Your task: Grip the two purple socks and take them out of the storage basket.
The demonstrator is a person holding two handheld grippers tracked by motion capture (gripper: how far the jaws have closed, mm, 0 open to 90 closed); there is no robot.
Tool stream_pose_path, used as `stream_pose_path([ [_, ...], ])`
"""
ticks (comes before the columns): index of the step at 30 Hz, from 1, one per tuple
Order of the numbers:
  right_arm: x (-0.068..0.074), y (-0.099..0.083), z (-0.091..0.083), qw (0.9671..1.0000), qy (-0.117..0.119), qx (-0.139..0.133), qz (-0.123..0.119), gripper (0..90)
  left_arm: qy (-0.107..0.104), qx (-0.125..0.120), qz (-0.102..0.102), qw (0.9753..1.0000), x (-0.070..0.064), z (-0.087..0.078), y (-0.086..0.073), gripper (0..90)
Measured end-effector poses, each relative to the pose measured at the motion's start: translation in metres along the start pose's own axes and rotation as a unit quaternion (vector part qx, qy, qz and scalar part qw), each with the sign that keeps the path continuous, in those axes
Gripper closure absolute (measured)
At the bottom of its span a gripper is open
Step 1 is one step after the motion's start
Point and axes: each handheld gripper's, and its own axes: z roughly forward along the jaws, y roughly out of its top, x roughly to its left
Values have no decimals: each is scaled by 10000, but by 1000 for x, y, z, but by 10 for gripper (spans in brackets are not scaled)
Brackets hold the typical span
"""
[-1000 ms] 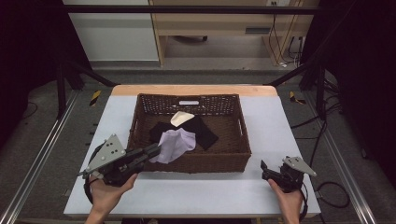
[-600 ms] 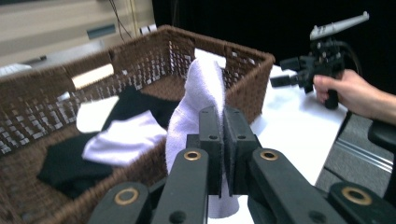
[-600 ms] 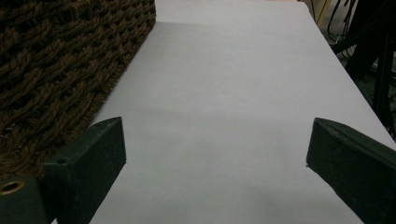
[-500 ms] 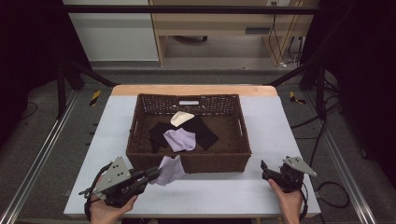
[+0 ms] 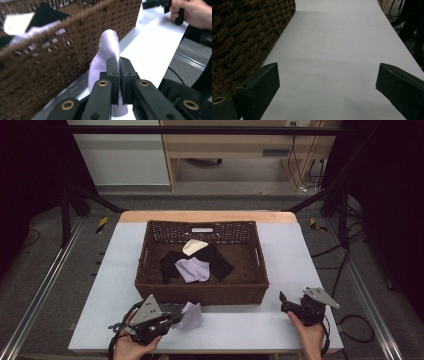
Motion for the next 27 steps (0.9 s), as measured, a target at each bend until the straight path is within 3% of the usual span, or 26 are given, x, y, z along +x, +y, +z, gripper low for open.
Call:
stream_pose_path([
  [6, -1, 0, 1, 10000, 38, 11, 29, 55, -33, 279, -113, 9995, 4, 15, -10, 864],
  [14, -1, 0, 1, 10000, 39, 24, 29, 55, 148, 614, -125, 9979, 11, 31, -22, 835],
  [18, -1, 0, 1, 10000, 35, 25, 31, 55, 278, 790, -119, 9964, 16, 35, -26, 740],
  [22, -1, 0, 1, 10000, 34, 23, 27, 55, 475, 784, -189, 9956, 19, 35, -27, 638],
  [27, -1, 0, 1, 10000, 42, 31, 35, 54, 569, 739, -318, 9951, 20, 30, -24, 538],
])
